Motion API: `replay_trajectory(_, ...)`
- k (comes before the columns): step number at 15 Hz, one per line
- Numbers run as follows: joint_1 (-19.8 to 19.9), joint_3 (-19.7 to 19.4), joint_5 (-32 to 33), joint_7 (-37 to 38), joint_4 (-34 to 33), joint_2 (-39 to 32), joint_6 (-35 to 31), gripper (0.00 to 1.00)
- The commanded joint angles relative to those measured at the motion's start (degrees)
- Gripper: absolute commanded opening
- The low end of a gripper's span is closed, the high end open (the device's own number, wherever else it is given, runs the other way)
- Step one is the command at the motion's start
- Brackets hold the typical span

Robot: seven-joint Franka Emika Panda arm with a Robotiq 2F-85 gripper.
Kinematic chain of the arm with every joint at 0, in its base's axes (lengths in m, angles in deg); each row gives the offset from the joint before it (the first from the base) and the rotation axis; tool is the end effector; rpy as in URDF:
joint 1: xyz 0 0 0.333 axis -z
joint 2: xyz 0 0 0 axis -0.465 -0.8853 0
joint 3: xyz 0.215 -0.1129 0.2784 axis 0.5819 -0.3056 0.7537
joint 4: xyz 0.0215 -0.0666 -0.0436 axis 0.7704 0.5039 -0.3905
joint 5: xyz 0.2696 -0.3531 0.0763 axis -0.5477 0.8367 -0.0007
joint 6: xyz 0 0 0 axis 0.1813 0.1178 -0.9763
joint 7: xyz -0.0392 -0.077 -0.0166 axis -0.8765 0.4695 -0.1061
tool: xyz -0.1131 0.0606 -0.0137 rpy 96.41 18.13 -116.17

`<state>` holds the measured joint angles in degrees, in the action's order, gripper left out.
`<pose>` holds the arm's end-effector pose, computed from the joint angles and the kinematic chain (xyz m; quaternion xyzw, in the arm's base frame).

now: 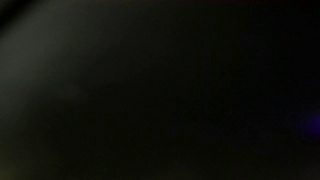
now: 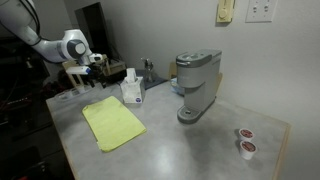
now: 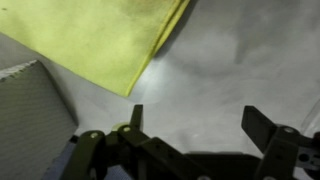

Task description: Unfold the yellow towel from right to left

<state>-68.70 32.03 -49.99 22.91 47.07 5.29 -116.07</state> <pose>0.5965 0.4483 0.1964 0.9721 0.2203 0.0794 0.0131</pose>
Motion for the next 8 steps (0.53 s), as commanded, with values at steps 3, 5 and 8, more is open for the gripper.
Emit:
replay_trajectory(3, 1.4, 1.1, 5.7, 6.6, -0.4, 0.7, 1.8, 1.00)
replay_trajectory(5, 1.3, 1.1, 5.7, 6.8, -0.4, 0.7, 1.8, 1.00)
replay_trajectory(8, 1.3, 1.0, 5.7, 6.8, -0.4, 0.7, 1.8, 1.00)
